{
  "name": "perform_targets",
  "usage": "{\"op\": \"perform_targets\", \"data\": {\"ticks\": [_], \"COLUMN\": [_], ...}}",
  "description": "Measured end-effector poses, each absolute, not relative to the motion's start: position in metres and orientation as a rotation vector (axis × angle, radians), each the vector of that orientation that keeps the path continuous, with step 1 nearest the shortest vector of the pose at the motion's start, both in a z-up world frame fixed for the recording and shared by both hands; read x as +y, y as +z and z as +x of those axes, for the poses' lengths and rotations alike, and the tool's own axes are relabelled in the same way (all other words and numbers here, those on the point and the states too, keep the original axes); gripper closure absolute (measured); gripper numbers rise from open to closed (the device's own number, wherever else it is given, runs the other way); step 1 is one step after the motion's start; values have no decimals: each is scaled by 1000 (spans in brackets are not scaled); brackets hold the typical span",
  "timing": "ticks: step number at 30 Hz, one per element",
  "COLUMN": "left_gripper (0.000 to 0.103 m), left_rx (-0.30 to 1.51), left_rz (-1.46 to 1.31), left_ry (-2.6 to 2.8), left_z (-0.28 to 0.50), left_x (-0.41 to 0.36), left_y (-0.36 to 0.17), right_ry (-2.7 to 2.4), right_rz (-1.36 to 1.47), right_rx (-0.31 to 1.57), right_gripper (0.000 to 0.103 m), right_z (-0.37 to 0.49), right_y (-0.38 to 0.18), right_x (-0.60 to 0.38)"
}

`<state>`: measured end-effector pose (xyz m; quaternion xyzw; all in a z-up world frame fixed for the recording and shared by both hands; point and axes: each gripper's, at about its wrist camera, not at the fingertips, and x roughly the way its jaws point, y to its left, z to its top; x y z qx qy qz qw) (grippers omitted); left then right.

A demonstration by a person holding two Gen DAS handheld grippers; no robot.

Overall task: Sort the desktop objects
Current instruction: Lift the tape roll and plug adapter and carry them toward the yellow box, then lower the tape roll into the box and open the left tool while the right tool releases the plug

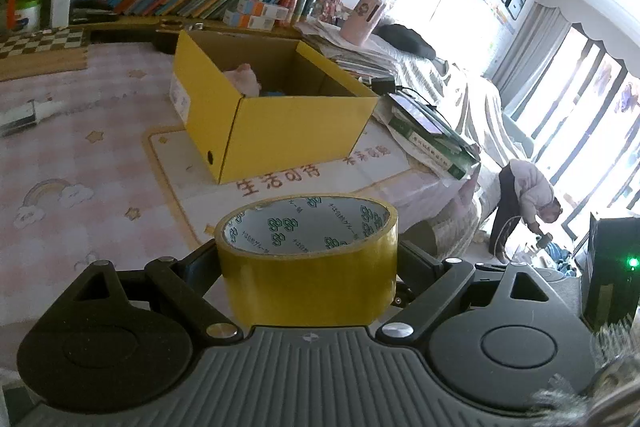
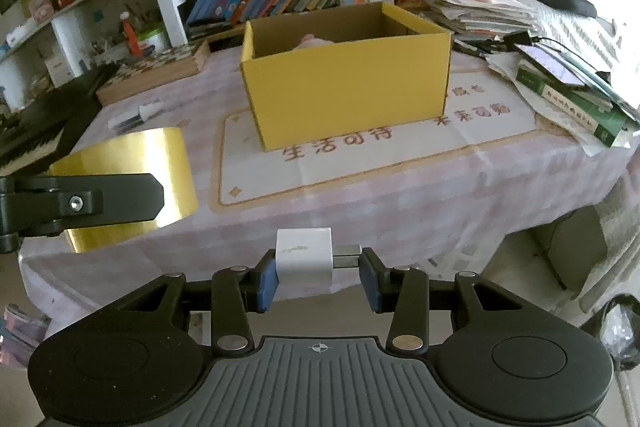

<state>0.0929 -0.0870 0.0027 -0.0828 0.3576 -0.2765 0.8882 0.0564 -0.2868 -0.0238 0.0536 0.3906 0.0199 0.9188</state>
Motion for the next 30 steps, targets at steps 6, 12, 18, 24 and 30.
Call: {"op": "perform_targets", "data": {"ticks": [6,12,18,24,30], "left_gripper": [13,13,13,13,12], "left_rx": [734,708,638,524,477], "left_rz": [-184,-190,-171,-148,-74], "left_ry": [-560,-534,-519,-491,-415], "left_z": [110,127,150,178,215], "left_x": [-108,-130,-148,-164,-187], "left_y": [4,8,22,49,59], "right_ry": [57,96,130,172,250], "right_rz": [97,72,33,12,-46], "right_rx": [803,799,760,649,576], "right_gripper": [61,61,61,61,61], "right_z": [77,102,131,173,216], "right_y": [-20,-17,-9,22,39], "right_x": [-308,-328,-351,-378,-389]}}
